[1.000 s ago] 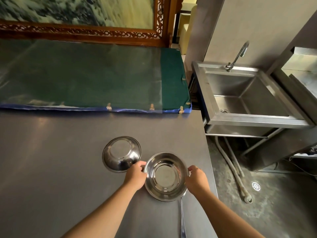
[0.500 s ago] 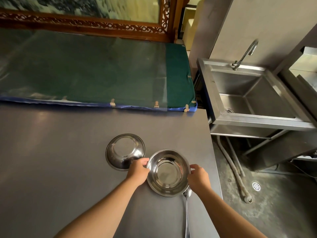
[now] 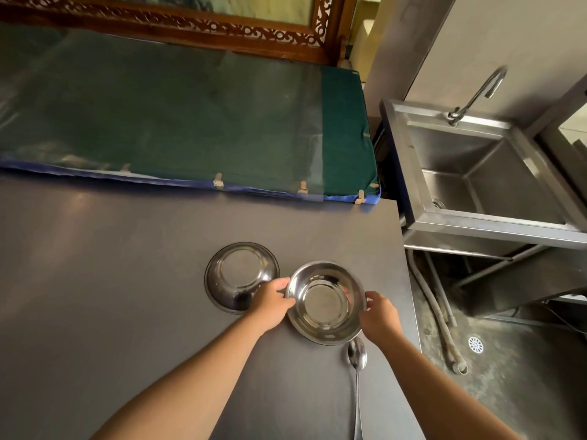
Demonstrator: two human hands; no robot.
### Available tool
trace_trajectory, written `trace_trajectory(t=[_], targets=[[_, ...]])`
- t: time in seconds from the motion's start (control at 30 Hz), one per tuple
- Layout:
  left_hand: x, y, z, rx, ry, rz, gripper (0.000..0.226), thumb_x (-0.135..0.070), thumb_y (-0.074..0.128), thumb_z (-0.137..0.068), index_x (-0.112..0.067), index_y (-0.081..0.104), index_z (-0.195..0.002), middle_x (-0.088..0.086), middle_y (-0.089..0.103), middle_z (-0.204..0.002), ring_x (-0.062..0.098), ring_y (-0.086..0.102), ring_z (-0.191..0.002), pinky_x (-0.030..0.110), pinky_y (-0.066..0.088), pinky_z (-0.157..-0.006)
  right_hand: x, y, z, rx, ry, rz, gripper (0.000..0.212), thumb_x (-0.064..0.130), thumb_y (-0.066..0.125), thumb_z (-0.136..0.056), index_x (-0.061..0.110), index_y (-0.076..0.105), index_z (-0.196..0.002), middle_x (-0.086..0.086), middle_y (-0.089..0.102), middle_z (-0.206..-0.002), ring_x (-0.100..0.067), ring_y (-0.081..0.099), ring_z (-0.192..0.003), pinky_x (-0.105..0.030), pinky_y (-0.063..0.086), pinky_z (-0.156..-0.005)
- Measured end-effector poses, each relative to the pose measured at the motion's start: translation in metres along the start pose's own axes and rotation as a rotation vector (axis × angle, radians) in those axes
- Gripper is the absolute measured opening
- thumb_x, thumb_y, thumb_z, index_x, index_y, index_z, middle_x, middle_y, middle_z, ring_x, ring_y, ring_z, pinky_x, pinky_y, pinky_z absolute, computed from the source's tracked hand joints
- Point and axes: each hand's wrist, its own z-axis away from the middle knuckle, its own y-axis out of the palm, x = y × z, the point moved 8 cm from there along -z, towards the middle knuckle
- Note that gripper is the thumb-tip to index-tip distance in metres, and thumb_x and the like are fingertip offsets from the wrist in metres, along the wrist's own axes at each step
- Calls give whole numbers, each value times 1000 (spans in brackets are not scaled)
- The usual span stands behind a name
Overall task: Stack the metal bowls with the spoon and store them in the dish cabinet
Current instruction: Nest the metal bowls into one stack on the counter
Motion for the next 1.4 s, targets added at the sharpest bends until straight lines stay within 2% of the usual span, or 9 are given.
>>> trace_trajectory(t=[0.13,0.23,0.33,0.53,0.87,1.07,1.17,1.3,1.4], targets=[[2,-7,2,38,-14,36,67,-20,70,-86,-17,46,-149,-3,56,-146,12,58,-124,30,45,-107,5,1,-2,18,19,44,45,17,59,-90,10,56,-135,-10,71,-118,-31,65,-105,-38,55,-86],[-2,-22,6,11,16,62,59,-26,70,-87,-20,52,-144,-4,59,-140,9,59,-117,27,48,-99,26,-2,-2,-9,-7,146,54,32,63,-92,9,49,-138,-15,62,-128,-35,60,-114,-41,51,-93],[-5,-54,11,-77,45,91,43,-25,70,-89,-22,62,-131,-4,67,-127,7,64,-106,25,50,-90,63,0,-1,-44,-106,205,54,26,61,-90,12,46,-140,-16,54,-134,-35,48,-125,-44,44,-102],[17,-133,18,-315,-5,242,28,-23,74,-87,-24,65,-113,1,70,-111,20,68,-101,48,53,-99,153,37,4,23,-394,275,57,41,64,-91,17,47,-141,-11,54,-135,-30,46,-128,-42,43,-103],[69,-170,-9,-299,-260,219,88,-44,80,-77,-12,42,-149,10,49,-148,27,55,-126,46,49,-105,189,128,-16,354,-215,119,91,50,86,-71,16,43,-144,-10,50,-141,-27,58,-118,-41,51,-98],[76,-167,-23,-241,-345,289,100,-41,84,-73,-9,34,-153,-1,63,-105,13,61,-94,40,52,-96,192,152,-27,396,-174,164,94,48,90,-63,12,48,-139,-10,59,-131,-27,59,-116,-38,50,-98],[74,-166,-24,-219,-354,338,92,-34,85,-75,-10,38,-150,-8,62,-82,1,60,-65,26,51,-66,191,156,-34,403,-117,150,101,50,92,-60,12,44,-141,-9,57,-131,-27,57,-116,-38,49,-98],[71,-159,-25,-131,-369,392,54,-34,80,-78,-9,63,-122,4,72,-83,18,67,-73,34,52,-78,188,156,-42,384,-51,68,107,53,92,-58,11,43,-142,-10,60,-127,-28,62,-112,-42,52,-98],[71,-158,-24,-89,-366,439,42,-36,76,-81,-11,67,-114,7,69,-82,21,64,-77,38,50,-87,188,158,-42,391,16,-39,104,54,90,-59,5,43,-138,-8,66,-106,-23,67,-88,-35,56,-71]])
